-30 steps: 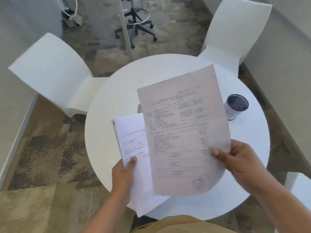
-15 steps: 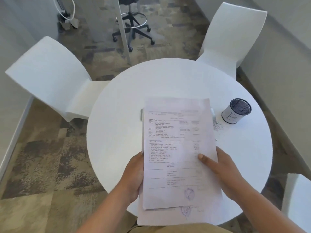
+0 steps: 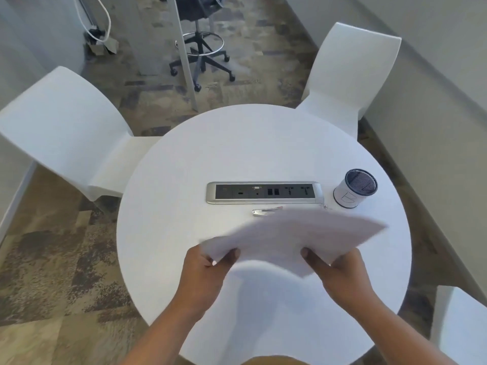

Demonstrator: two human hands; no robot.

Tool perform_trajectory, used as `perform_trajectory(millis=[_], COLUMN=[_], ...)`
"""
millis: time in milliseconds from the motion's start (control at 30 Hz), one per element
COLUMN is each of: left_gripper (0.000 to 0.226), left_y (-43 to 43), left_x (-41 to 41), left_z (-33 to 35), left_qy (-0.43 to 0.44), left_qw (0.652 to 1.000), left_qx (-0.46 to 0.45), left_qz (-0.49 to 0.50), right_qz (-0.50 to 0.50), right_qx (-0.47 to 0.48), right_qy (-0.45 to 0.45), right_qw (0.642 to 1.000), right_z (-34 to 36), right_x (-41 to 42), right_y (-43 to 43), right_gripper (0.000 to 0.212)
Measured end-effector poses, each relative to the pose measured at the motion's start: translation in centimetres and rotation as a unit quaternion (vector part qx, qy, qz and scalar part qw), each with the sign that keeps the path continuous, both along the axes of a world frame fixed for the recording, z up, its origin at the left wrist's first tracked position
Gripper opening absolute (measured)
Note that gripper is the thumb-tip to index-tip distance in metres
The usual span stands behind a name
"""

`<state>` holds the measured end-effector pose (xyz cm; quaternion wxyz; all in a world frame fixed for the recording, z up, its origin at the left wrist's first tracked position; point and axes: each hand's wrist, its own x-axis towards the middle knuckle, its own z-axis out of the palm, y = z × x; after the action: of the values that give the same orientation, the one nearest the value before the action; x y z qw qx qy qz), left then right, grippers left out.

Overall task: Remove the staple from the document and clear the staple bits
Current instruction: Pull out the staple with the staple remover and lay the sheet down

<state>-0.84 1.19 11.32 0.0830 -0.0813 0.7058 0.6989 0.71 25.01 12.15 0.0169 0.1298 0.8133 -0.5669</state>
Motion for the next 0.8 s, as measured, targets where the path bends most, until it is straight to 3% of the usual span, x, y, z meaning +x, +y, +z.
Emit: perform_trajectory(millis=[100, 300, 500, 700, 800], left_gripper=[0.026, 0.027, 0.036, 0.021, 0.053], left_y=[0.1, 0.1, 0.3, 0.5, 0.8], left_x=[-0.3, -0.4, -0.4, -0.8, -0.9], left_z=[-0.4, -1.7, 0.5, 1.2, 1.3], left_qy=[0.030, 0.053, 0.105, 0.064, 0.061], left_qw=[0.999, 0.998, 0.990, 0.998, 0.996], left_qx=[-0.006, -0.008, -0.096, -0.011, 0.057], left_qz=[-0.007, -0.015, -0.011, 0.009, -0.014], right_qz=[0.052, 0.072, 0.039, 0.024, 0.033], right_qx=[0.049, 0.071, 0.041, -0.019, -0.037], right_qy=[0.053, 0.070, 0.072, 0.073, 0.071], right_qw=[0.996, 0.992, 0.996, 0.997, 0.996], right_z=[-0.1, -1.1, 0.6, 0.6, 0.9], right_x=[-0.3, -0.8, -0.3, -0.5, -0.4], right_y=[0.3, 0.8, 0.9, 1.2, 1.5], right_gripper=[0.021, 0.031, 0.036, 0.033, 0.028])
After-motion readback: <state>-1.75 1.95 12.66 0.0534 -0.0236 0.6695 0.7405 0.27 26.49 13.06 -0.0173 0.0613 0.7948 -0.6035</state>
